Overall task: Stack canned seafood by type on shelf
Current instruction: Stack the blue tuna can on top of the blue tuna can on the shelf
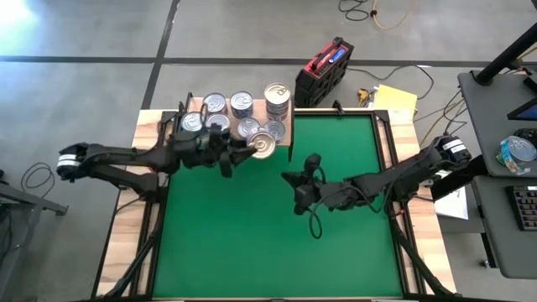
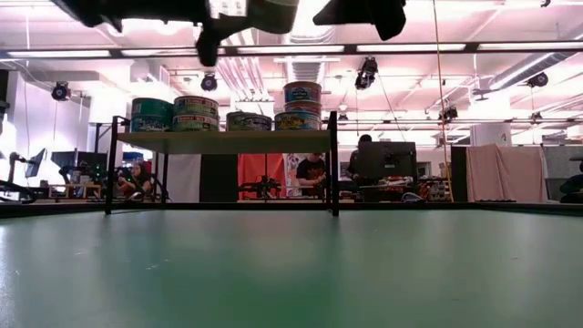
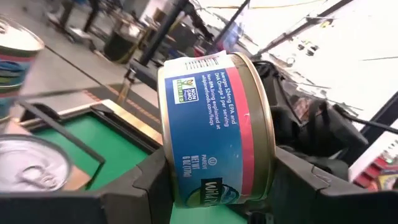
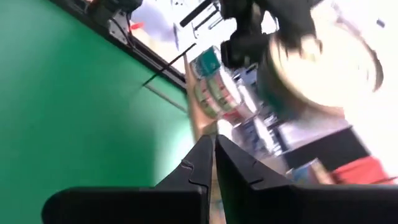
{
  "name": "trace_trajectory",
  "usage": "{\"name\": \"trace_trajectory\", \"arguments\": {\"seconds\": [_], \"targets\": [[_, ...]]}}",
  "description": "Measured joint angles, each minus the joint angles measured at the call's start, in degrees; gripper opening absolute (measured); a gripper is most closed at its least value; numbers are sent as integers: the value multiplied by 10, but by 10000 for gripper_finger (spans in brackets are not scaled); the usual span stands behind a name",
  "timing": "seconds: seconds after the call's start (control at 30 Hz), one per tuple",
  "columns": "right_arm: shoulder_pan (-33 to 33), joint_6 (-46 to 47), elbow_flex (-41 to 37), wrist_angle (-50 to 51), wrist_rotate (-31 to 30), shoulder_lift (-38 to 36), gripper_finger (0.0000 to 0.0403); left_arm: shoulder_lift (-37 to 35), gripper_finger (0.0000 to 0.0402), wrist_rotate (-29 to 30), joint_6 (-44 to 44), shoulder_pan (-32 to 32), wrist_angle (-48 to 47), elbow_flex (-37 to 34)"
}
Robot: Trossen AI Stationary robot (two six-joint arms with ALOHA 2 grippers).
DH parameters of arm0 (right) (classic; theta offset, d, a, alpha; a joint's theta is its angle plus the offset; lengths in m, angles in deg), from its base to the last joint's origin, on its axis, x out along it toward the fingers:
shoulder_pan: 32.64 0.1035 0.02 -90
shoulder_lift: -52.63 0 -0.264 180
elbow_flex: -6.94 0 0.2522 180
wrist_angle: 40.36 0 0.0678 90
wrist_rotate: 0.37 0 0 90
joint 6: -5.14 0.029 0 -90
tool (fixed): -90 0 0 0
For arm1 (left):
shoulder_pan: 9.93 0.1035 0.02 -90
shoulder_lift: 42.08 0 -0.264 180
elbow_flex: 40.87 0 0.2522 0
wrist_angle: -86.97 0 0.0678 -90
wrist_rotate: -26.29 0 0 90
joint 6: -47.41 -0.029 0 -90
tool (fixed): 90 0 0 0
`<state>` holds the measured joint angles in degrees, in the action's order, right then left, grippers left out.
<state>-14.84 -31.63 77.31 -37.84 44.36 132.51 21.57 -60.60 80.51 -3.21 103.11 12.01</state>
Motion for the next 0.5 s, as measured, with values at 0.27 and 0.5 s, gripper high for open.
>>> {"name": "trace_trajectory", "arguments": {"seconds": [0.27,0.5], "targets": [[-2,-203,16,1,-120,5,12,103,182,-104,4,62,36,64],[7,-247,16,-14,-164,-1,12,152,182,-123,85,78,245,16]]}}
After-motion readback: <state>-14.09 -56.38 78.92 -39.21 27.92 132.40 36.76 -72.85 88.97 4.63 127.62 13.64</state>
